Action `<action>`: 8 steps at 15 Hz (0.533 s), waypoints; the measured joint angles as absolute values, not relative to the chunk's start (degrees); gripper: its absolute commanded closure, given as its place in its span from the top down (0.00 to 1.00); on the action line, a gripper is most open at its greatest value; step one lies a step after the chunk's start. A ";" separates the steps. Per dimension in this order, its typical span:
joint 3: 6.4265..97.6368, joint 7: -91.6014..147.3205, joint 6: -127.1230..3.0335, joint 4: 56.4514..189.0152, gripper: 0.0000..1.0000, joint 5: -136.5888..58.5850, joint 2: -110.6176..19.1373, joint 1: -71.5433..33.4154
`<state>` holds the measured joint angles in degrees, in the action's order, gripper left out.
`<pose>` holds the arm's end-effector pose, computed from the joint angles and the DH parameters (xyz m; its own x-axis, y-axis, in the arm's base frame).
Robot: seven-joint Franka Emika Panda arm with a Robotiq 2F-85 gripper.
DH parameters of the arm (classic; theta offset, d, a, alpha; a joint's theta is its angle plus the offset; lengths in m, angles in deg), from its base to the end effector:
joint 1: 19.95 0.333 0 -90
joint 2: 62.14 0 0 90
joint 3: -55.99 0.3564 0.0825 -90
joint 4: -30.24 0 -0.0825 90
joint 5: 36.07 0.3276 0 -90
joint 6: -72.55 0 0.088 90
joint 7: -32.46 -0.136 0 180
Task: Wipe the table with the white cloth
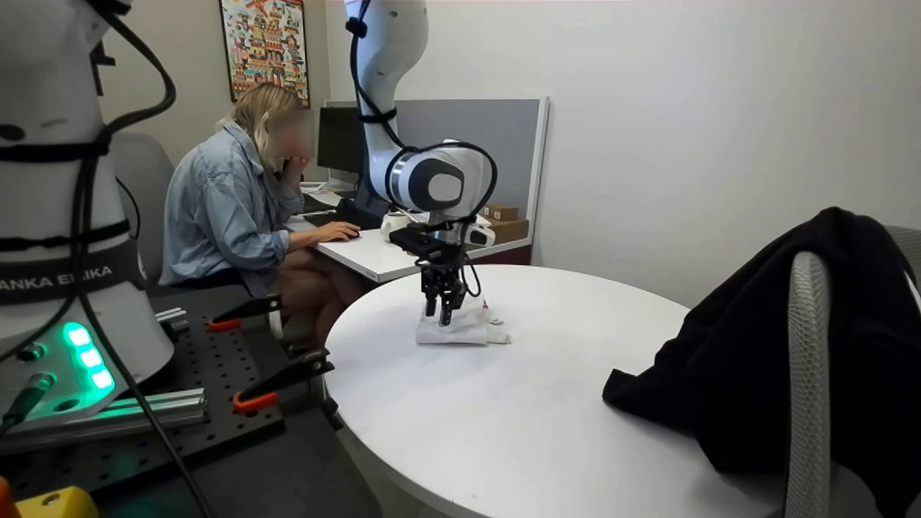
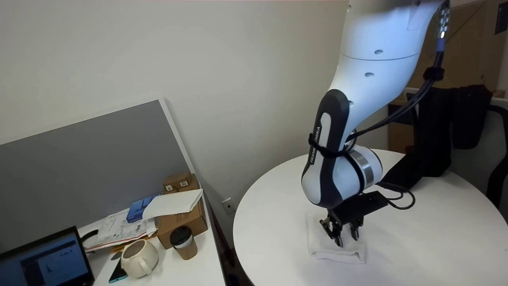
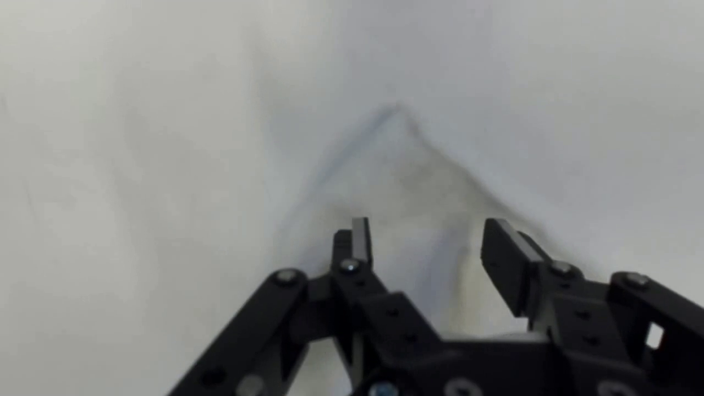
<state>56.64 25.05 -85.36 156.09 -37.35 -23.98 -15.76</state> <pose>0.5257 0.0454 0.1255 0.9941 -0.0263 -0.1054 -0.0251 -0.9996 0.0128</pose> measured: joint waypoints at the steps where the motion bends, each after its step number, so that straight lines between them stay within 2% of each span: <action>1: 56.35 24.20 -86.67 159.32 0.94 -37.34 -25.90 -15.72; 3: 55.29 21.66 -89.83 165.79 1.00 -37.33 -30.27 -14.99; 8: 49.63 14.49 -100.20 182.24 1.00 -37.84 -43.39 -7.66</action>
